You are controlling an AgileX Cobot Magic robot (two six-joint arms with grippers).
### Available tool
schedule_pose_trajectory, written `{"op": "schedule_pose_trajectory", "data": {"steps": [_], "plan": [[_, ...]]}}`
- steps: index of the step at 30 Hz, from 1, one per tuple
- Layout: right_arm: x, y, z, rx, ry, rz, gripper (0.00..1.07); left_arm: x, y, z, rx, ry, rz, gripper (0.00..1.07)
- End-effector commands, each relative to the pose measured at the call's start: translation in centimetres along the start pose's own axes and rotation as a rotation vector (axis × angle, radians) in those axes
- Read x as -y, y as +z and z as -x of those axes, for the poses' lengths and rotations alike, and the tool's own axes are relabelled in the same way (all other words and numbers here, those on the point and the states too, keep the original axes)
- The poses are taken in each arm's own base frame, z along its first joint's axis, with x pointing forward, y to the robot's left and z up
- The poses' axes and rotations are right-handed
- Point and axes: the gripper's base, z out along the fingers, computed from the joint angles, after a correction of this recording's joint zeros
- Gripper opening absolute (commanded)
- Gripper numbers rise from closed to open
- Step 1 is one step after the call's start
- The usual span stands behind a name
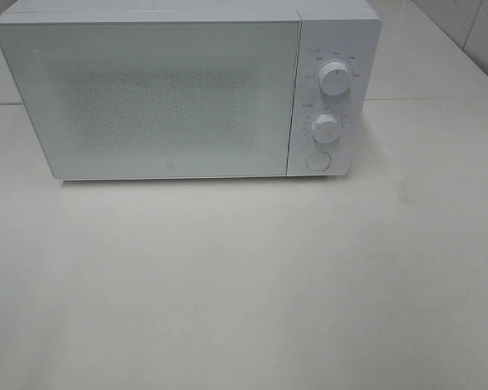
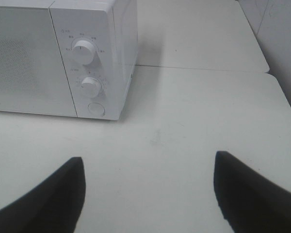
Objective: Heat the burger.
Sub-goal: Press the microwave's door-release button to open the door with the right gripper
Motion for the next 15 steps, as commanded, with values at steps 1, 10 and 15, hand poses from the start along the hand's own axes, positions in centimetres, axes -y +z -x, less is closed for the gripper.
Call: {"op": "schedule_pose_trajectory", "data": {"steps": [1,10,15], "plan": [[0.0,1.7,1.3,0.040,0.000,-0.002,0.72,0.1,-0.2,0.0,0.029,-0.003,-0.006,0.98],[0.0,6.1,2.8,0.037,0.002,-0.004,0.72,0.1,-0.2,0.0,0.029,-0.003,-0.006,0.98],[0.1,9.1,3.1,0.001,0.011,-0.007,0.72,0.1,-0.2,0.0,0.029,-0.003,-0.006,0.98]]}}
